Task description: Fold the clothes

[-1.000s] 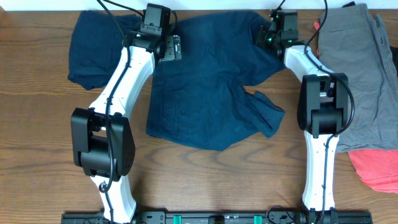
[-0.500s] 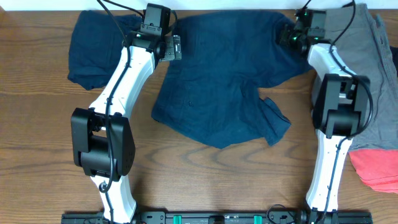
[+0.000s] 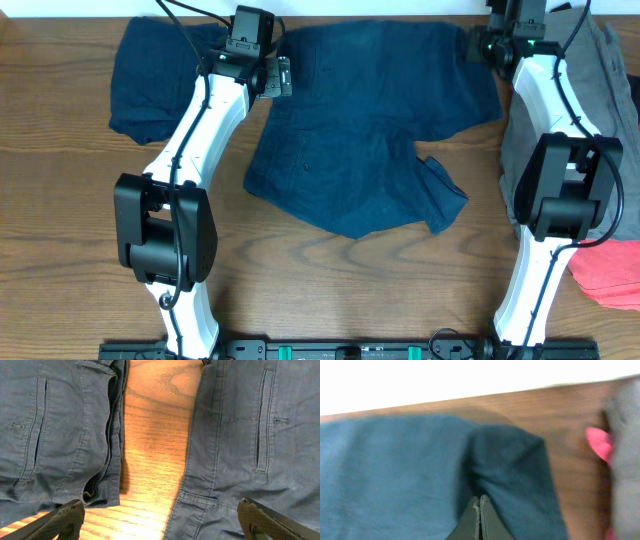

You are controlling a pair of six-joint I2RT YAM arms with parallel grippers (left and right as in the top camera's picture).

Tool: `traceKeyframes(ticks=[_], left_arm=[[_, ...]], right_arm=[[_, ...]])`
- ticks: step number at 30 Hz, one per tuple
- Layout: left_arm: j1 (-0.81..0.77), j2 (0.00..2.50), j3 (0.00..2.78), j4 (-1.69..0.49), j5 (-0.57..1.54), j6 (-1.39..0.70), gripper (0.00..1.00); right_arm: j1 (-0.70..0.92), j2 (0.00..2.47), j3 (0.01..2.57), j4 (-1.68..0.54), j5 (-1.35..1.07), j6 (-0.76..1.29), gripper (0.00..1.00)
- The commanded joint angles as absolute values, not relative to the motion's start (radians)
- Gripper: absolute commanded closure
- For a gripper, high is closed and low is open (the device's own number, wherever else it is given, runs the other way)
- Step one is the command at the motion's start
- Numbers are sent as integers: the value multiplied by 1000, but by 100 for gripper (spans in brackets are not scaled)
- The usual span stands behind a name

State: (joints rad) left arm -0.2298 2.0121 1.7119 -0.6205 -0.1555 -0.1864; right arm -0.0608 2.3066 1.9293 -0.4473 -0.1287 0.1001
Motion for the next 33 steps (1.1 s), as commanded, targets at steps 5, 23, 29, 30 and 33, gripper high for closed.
traceKeyframes(ticks=[5, 23, 29, 30, 33], left_arm=[[-224, 2020, 1705, -625, -146, -195, 2], [-177, 1887, 1705, -965, -54, -160, 0], [-174, 1849, 1705, -1157, -33, -71, 0], [-173, 1848, 1705, -1182, -34, -70, 0], [-164, 1847, 1705, -1228, -33, -73, 0]], right_arm=[[-71, 2319, 1932, -518, 2, 35, 97], [6, 1985, 1932, -1156, -425, -23, 40], [90, 1889, 1932, -1354, -327, -16, 40], [101, 1881, 1931, -1381, -301, -5, 40], [142, 1855, 1918, -1471, -227, 30, 40]])
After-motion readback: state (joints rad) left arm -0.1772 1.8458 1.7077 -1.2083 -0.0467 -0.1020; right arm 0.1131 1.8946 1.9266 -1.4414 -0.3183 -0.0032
